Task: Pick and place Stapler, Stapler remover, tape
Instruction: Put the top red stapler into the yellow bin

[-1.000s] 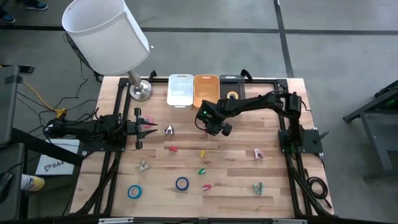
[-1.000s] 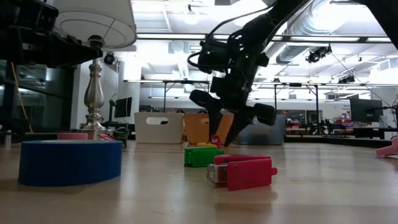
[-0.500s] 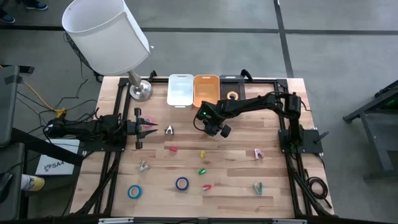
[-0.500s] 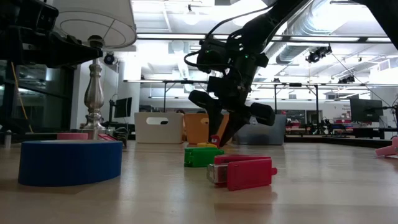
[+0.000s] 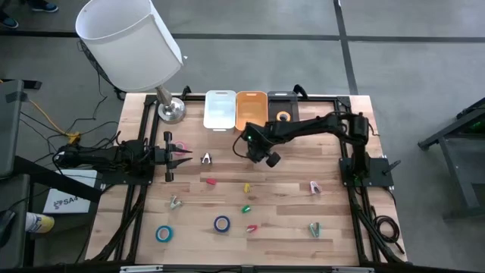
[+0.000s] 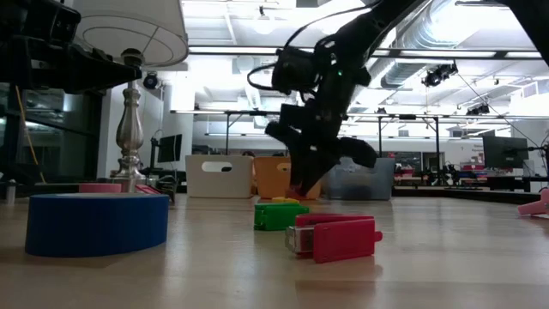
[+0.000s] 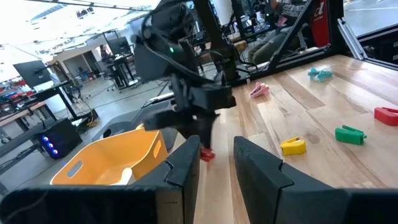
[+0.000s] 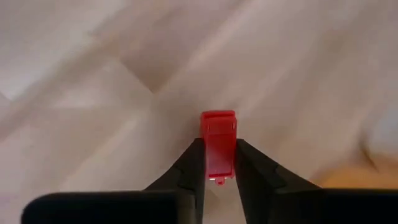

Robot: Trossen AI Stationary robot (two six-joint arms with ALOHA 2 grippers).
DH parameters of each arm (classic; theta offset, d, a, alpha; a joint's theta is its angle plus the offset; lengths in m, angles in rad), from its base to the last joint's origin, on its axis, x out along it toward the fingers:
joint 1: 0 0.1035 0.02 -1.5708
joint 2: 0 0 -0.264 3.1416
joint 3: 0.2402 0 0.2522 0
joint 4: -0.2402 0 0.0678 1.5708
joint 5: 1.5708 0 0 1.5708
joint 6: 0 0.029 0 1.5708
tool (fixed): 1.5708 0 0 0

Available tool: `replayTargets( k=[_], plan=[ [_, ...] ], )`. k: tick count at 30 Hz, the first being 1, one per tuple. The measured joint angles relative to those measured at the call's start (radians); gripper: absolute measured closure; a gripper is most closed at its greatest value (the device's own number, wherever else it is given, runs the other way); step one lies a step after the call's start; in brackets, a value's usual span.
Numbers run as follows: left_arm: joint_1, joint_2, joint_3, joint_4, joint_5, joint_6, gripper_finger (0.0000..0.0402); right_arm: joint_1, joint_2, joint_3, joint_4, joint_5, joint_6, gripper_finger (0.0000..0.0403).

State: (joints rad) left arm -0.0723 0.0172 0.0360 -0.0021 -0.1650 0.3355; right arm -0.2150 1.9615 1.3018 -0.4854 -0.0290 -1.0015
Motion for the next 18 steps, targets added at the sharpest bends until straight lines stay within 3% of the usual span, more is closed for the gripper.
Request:
replayTargets(
  k=[11,18],
  plan=[
    [0.000,0.000,0.000,0.000,0.000,0.000,0.0305,-0.068,-0.029,0.273,-0.195,0.169,0.216,0.0341],
    [0.000,0.000,0.000,0.000,0.000,0.000,0.0305,-0.160,-0.030,0.283,-0.201,0.215,0.291,0.0338]
  ],
)
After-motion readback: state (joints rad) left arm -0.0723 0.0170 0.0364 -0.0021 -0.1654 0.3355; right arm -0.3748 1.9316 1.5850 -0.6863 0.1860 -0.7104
